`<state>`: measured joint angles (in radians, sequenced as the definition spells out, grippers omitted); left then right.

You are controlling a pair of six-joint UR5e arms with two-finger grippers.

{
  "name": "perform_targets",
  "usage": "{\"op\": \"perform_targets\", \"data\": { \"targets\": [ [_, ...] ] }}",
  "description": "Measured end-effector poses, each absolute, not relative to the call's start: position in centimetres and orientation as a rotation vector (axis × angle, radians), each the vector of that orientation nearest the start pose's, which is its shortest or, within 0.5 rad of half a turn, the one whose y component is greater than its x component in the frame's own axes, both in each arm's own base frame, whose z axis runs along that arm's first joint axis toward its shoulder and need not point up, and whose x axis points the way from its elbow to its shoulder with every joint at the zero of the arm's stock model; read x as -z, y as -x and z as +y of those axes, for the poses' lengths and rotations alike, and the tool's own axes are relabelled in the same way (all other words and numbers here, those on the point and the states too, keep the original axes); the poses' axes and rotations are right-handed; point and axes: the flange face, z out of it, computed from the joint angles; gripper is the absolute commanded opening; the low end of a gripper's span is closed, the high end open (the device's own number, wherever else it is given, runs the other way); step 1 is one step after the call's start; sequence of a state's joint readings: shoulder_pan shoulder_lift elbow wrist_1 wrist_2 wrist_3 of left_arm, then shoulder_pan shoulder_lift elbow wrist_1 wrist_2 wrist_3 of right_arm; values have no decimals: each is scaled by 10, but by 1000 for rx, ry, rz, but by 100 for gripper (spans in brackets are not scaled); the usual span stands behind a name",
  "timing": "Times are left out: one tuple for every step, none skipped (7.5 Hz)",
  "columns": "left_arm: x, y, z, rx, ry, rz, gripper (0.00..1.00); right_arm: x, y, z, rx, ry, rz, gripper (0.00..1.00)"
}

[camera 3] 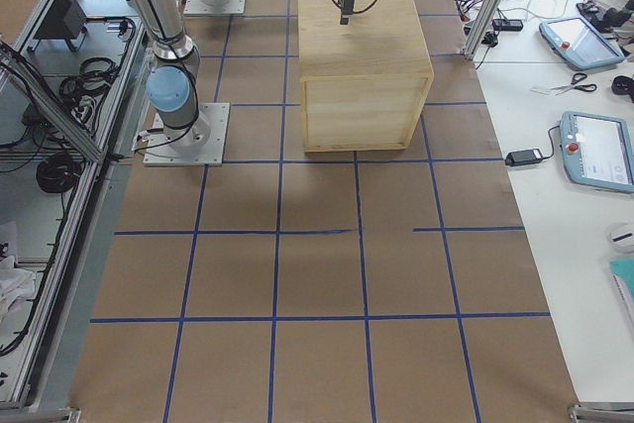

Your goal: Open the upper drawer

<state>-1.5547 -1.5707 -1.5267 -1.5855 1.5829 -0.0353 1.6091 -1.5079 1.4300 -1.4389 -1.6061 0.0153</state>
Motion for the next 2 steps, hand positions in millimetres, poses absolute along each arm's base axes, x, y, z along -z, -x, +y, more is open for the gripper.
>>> {"op": "perform_targets", "data": {
  "targets": [
    [-509, 125, -496, 46, 77, 3129, 100, -512, -149, -507, -85, 38, 3177, 100],
    [-509, 126, -495, 46, 75, 3130, 100, -512, -149, -507, -84, 38, 3177, 100]
  ]
}}
